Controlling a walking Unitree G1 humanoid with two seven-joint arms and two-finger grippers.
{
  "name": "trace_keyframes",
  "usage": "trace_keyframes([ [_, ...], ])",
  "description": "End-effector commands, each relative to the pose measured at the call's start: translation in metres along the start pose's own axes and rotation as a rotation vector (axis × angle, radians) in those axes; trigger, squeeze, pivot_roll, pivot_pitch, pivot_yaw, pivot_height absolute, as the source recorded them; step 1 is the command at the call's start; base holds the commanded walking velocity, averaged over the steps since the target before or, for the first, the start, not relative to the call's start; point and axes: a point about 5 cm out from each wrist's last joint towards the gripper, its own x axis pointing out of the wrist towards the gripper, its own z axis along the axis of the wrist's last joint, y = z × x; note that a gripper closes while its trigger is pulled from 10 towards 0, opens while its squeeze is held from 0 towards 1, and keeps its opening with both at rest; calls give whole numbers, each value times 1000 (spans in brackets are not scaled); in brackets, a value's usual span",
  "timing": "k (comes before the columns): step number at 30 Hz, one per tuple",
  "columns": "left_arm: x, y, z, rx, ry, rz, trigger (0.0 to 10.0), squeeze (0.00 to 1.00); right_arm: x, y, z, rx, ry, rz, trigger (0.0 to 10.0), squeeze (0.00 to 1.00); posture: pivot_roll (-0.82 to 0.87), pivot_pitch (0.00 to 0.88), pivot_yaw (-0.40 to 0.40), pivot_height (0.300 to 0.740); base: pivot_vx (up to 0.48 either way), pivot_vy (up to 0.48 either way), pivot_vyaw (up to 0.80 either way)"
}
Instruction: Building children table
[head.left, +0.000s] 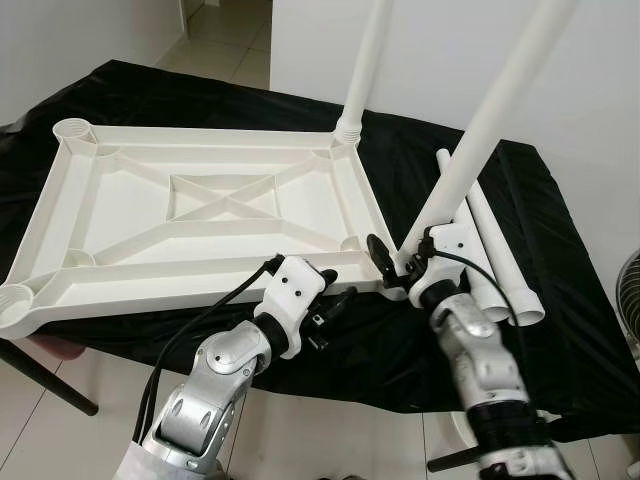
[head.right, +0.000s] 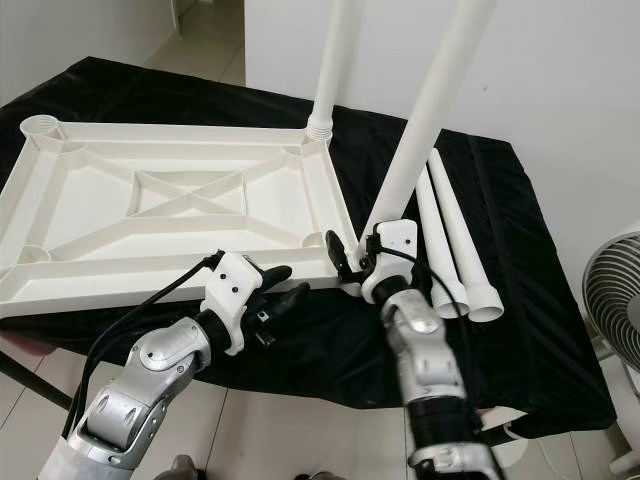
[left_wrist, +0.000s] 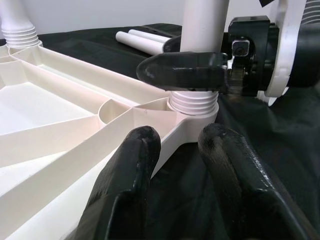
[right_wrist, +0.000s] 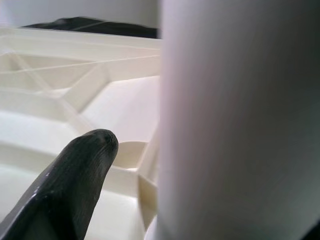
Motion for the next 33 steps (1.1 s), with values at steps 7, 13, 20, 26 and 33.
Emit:
trace_keyframes([
  [7,2,-3,1,-6,-2,-11,10000,0,3,-12,-7,-53,68,194,10000,0,160,63,-116,740,0,0,0],
  [13,2,-3,0,-7,-1,-5,10000,0,3,-18,-15,-35,98,202,0,0,174,53,-126,740,0,0,0],
  [20,1,-4,0,-12,0,-3,10000,0,3,-23,-19,19,94,126,0,0,171,49,-127,740,0,0,0],
  [26,2,-4,0,-13,-1,-9,10000,0,6,-20,-26,31,126,28,0,0,165,47,-125,740,0,0,0],
  [33,2,-6,0,-16,1,-25,10000,0,9,-9,-29,122,128,-206,0,0,152,51,-115,740,0,0,0],
])
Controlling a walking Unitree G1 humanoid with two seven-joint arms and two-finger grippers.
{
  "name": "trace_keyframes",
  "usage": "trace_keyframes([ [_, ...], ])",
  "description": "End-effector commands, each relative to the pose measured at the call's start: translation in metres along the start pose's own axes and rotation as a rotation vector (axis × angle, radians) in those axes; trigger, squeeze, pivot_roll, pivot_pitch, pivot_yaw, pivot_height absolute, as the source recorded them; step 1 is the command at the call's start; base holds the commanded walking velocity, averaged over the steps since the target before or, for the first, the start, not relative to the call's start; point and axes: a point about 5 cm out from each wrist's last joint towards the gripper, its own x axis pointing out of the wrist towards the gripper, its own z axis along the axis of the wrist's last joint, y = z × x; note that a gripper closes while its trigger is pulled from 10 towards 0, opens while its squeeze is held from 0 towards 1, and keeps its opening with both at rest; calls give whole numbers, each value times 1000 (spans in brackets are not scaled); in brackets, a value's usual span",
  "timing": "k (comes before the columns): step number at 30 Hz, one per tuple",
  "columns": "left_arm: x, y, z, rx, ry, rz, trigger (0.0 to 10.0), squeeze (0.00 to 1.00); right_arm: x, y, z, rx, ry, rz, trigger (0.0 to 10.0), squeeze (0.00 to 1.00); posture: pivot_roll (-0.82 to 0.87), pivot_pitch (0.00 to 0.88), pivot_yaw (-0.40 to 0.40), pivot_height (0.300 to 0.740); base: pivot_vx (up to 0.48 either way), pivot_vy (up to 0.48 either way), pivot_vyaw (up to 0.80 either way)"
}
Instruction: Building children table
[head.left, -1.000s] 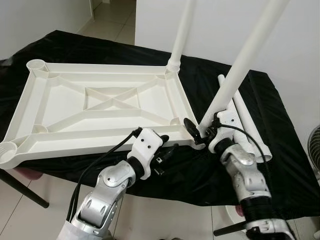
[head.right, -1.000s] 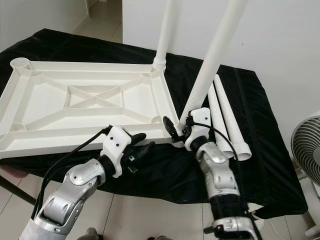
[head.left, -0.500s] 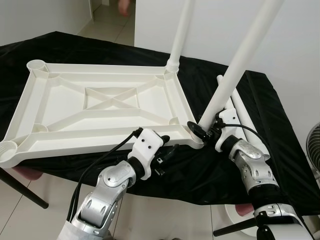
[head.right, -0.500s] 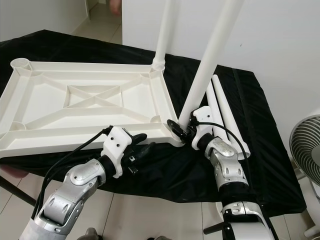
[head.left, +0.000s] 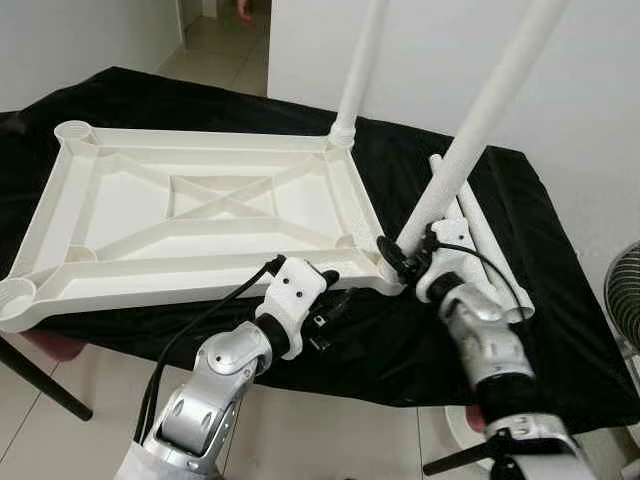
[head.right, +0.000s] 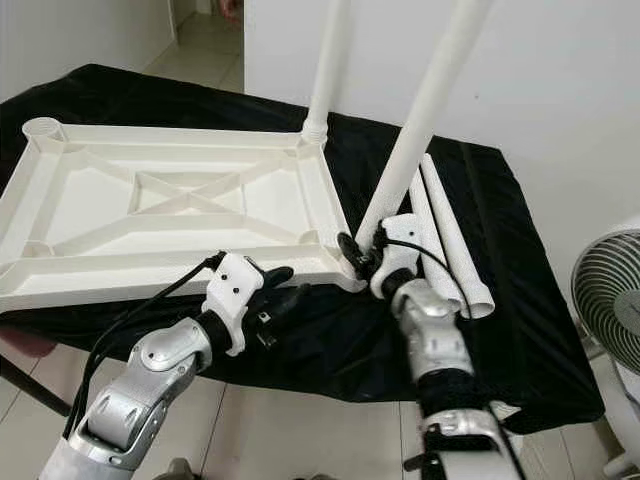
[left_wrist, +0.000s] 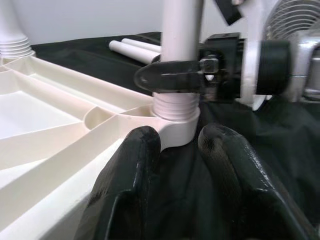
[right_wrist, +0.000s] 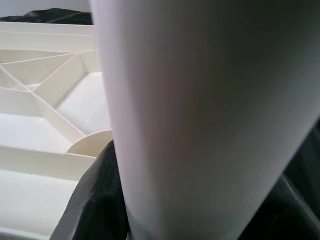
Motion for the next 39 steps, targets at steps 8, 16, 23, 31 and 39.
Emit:
trace_keyframes([
  [8,1,-5,-1,-15,4,-23,10000,0,-4,4,-13,41,44,-193,0,0,148,56,-113,740,0,0,0],
  [16,1,-7,-1,-21,4,-20,10000,0,-7,14,-19,34,72,-470,0,0,149,65,-119,740,0,0,0],
  [23,1,-6,-1,-20,4,-16,10000,0,-2,25,-16,64,56,-408,10000,0,151,67,-122,740,0,0,0],
  [31,2,-5,-1,-20,0,-8,10000,0,-8,18,-6,27,-16,-402,10000,1000,145,71,-125,740,0,0,0],
  [39,3,-3,0,-15,-3,6,10000,0,-24,13,0,11,-77,-375,10000,1000,133,80,-124,740,0,0,0],
])
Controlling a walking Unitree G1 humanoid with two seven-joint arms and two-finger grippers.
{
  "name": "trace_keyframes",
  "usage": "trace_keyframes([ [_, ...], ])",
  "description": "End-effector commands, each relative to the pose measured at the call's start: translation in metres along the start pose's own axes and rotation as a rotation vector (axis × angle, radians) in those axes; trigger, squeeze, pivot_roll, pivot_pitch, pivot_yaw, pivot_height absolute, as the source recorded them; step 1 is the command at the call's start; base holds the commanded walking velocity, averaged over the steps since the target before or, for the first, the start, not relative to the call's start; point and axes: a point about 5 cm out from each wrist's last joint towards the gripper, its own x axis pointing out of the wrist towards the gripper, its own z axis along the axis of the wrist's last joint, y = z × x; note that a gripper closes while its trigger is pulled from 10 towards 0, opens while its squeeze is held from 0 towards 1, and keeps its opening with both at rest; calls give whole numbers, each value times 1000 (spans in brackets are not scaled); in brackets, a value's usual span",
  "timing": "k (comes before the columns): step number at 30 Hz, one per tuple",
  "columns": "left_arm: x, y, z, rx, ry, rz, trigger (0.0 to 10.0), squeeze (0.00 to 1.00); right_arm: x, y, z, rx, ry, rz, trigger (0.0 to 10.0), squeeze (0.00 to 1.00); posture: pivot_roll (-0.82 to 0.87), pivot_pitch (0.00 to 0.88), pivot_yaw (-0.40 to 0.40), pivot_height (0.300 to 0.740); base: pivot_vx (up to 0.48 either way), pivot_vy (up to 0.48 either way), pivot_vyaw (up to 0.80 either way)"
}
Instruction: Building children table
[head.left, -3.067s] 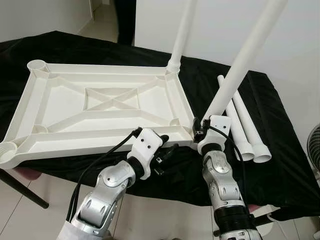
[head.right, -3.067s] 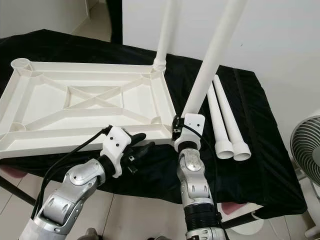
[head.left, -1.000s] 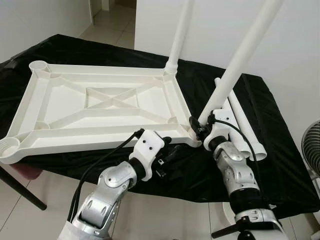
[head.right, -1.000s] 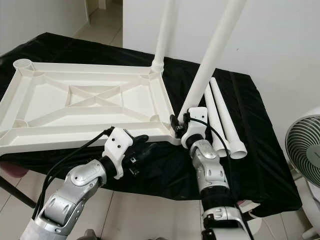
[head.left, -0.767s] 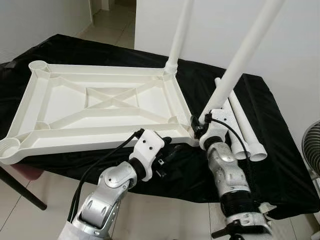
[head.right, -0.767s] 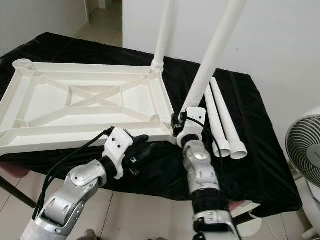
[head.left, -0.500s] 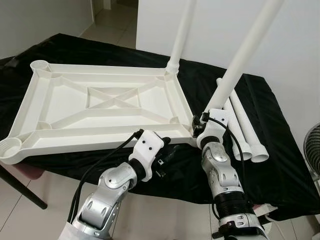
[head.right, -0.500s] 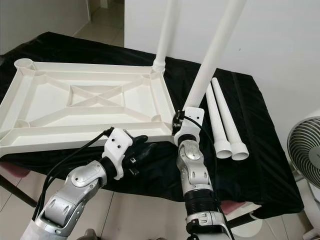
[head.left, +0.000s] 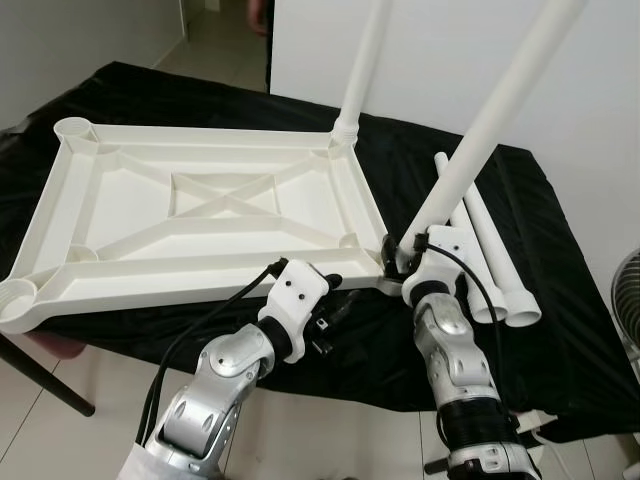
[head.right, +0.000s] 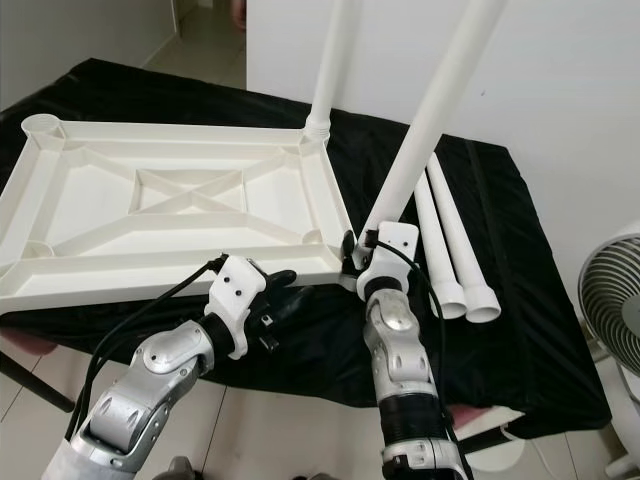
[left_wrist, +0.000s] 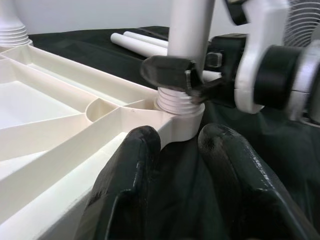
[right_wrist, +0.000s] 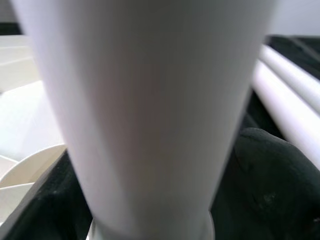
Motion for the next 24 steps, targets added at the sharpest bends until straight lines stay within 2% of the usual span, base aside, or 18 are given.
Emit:
trace_keyframes([
  [1,2,0,0,2,1,16,10000,0,-5,-6,-2,-15,-1,-6,10000,1000,131,81,-123,740,0,0,0],
  [2,2,1,0,4,1,19,10000,0,-13,-11,-4,-23,0,8,10000,0,130,83,-122,740,0,0,0],
  [5,2,2,0,4,1,20,10000,0,-17,-13,-5,-23,2,18,10000,0,130,83,-122,740,0,0,0],
  [10,0,7,0,10,3,30,10000,0,-44,-22,-12,-61,21,65,10000,0,117,91,-117,740,0,0,0],
  [14,0,7,0,11,5,30,10000,0,-48,-23,-13,-66,25,74,10000,0,117,91,-117,740,0,0,0],
  [15,0,7,0,12,6,25,10000,0,-53,-24,-12,-64,21,91,8235,0,103,95,-107,740,0,0,0],
  [16,0,7,0,12,6,25,10000,0,-53,-24,-12,-64,21,91,8235,0,103,95,-107,740,0,0,0],
  [17,0,6,0,15,8,19,10000,0,-59,-25,-13,-51,22,102,627,0,103,95,-107,740,0,0,0],
  [18,1,7,0,17,8,18,10000,0,-60,-26,-13,-42,25,99,627,0,103,95,-107,740,0,0,0],
  [19,1,8,0,23,9,22,10000,0,-61,-26,-13,-42,23,99,0,0,101,95,-104,740,0,0,0],
  [24,1,11,0,34,12,35,10000,0,-62,-24,-12,-29,21,135,0,0,102,96,-103,740,0,0,0],
])
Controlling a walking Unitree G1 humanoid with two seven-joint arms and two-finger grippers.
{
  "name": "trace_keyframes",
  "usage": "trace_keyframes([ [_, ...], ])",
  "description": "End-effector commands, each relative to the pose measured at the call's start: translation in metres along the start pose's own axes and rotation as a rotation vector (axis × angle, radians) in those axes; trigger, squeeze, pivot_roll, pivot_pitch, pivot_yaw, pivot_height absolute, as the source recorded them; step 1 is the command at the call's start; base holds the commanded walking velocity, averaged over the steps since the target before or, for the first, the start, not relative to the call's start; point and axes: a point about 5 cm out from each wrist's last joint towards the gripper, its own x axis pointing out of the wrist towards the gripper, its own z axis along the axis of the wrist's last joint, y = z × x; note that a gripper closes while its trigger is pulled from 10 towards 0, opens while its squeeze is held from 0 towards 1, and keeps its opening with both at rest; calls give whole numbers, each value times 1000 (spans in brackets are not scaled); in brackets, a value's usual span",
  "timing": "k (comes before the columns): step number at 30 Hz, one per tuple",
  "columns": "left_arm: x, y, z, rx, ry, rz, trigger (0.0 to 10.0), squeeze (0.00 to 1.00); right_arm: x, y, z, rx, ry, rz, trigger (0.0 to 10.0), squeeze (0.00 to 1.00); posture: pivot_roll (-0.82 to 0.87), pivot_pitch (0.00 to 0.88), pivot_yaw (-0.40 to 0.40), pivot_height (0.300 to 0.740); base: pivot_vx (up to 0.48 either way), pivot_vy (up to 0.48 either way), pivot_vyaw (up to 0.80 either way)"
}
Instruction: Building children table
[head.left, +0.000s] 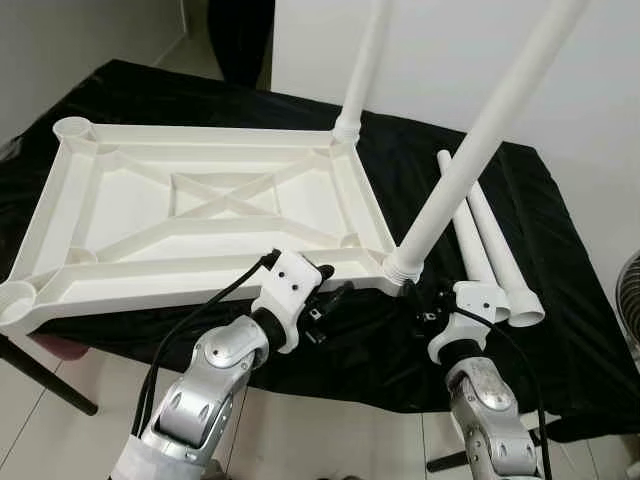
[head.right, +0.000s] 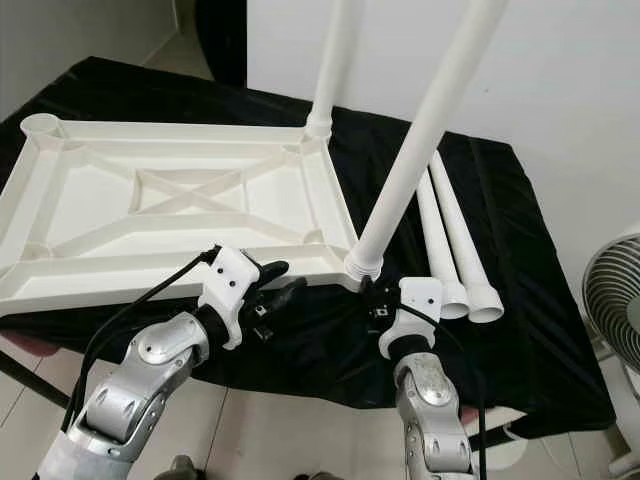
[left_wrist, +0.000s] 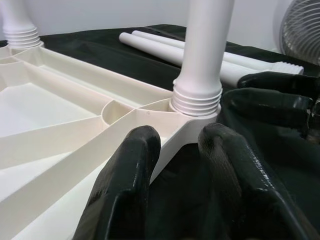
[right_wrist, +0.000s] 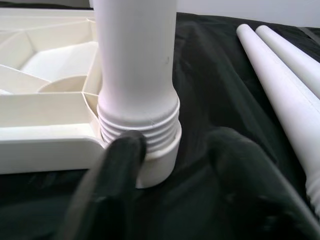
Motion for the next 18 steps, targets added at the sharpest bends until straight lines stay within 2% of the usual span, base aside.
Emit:
trace_keyframes([
  [1,1,1,-2,14,10,7,10000,0,-2,-2,0,20,11,24,0,0,105,96,-102,740,0,0,0],
  [7,-1,4,-2,23,13,28,10000,0,1,3,2,51,22,98,0,0,110,98,-104,740,0,0,0],
  [11,-2,5,-1,27,13,36,10000,0,13,6,1,65,42,148,0,0,125,100,-112,740,0,0,0],
  [14,-2,6,-1,28,13,38,10000,0,16,5,1,63,43,141,0,0,127,100,-113,740,0,0,0],
  [15,-2,6,-1,30,14,41,10000,0,18,4,1,64,44,139,2667,0,133,99,-115,740,0,0,0],
  [16,-2,6,-1,30,14,43,10000,0,21,3,1,61,45,139,4824,0,133,99,-115,740,0,0,0],
  [17,-2,6,-1,29,12,49,10000,0,28,0,1,57,48,136,10000,0,137,97,-116,740,0,0,0],
  [18,-2,6,-1,28,11,50,10000,0,30,-1,1,57,49,135,10000,0,137,97,-116,740,0,0,0],
])
